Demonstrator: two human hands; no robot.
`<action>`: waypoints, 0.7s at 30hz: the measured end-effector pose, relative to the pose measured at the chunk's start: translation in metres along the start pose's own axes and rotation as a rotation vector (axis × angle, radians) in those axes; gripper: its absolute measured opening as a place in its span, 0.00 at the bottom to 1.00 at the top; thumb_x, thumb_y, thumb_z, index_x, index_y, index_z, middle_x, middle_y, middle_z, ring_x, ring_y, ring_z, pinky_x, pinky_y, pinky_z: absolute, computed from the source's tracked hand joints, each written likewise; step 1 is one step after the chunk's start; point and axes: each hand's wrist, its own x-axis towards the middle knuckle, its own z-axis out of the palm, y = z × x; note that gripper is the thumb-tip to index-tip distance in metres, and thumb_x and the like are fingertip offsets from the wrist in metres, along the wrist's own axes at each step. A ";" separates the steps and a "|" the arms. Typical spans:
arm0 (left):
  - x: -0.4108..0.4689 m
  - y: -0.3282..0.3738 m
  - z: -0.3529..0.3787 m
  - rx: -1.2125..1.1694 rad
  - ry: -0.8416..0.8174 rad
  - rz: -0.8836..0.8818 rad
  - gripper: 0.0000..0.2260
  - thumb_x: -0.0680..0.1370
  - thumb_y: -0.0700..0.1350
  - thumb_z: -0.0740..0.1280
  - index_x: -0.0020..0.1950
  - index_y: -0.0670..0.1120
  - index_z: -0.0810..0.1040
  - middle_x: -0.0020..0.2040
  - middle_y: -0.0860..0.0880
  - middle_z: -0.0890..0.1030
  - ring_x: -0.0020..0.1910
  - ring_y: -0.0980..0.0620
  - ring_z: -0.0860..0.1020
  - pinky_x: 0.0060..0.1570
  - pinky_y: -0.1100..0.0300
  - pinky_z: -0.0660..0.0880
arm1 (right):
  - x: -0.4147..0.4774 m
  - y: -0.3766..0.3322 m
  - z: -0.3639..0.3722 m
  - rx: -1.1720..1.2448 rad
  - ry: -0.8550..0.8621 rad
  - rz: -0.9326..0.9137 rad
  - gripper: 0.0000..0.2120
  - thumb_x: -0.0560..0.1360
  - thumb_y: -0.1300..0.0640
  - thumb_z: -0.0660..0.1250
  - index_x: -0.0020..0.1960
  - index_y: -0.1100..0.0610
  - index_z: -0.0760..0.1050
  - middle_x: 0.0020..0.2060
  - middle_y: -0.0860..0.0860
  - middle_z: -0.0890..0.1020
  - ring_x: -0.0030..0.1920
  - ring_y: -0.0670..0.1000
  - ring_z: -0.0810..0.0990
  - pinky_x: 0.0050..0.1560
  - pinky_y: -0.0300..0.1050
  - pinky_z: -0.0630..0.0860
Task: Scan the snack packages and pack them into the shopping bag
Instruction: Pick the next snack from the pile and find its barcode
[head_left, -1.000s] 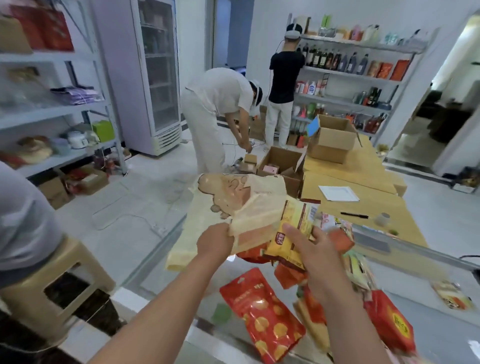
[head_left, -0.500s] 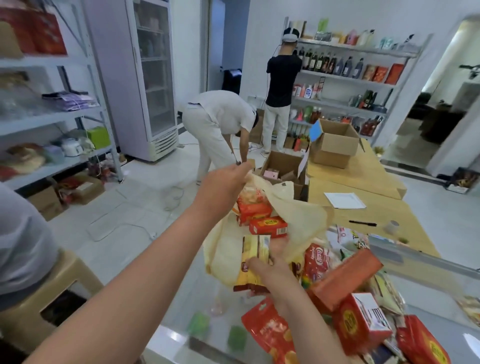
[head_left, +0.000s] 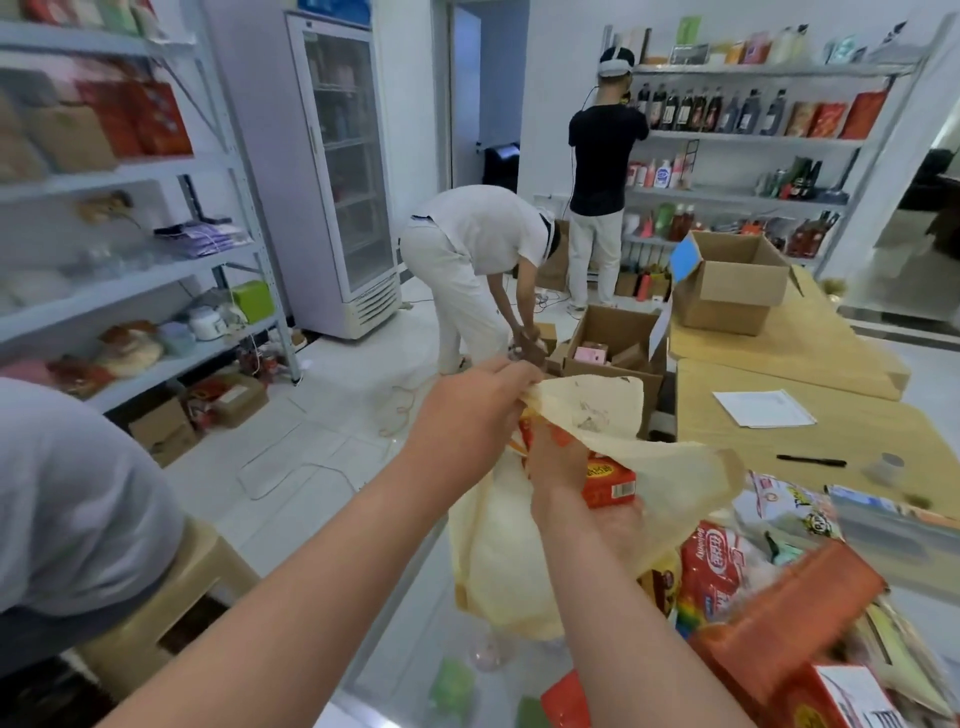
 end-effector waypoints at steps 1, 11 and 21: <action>0.000 0.001 0.001 -0.007 0.000 -0.001 0.12 0.76 0.40 0.66 0.59 0.47 0.80 0.52 0.48 0.81 0.47 0.45 0.80 0.40 0.51 0.76 | -0.021 -0.015 0.005 0.063 0.031 0.007 0.19 0.71 0.51 0.69 0.61 0.54 0.75 0.50 0.49 0.81 0.50 0.52 0.79 0.54 0.52 0.77; 0.002 0.001 0.017 0.114 0.126 0.067 0.01 0.75 0.44 0.68 0.46 0.49 0.79 0.30 0.50 0.79 0.26 0.47 0.76 0.23 0.62 0.63 | -0.108 -0.047 -0.041 0.043 0.066 0.018 0.06 0.79 0.63 0.60 0.51 0.55 0.75 0.45 0.51 0.79 0.42 0.49 0.80 0.50 0.45 0.79; -0.018 0.031 0.023 0.090 -0.096 0.074 0.09 0.77 0.56 0.64 0.46 0.54 0.81 0.34 0.57 0.76 0.41 0.53 0.75 0.31 0.62 0.67 | -0.137 -0.058 -0.087 -0.001 0.134 -0.063 0.07 0.79 0.63 0.58 0.51 0.59 0.75 0.46 0.58 0.81 0.40 0.53 0.81 0.41 0.44 0.79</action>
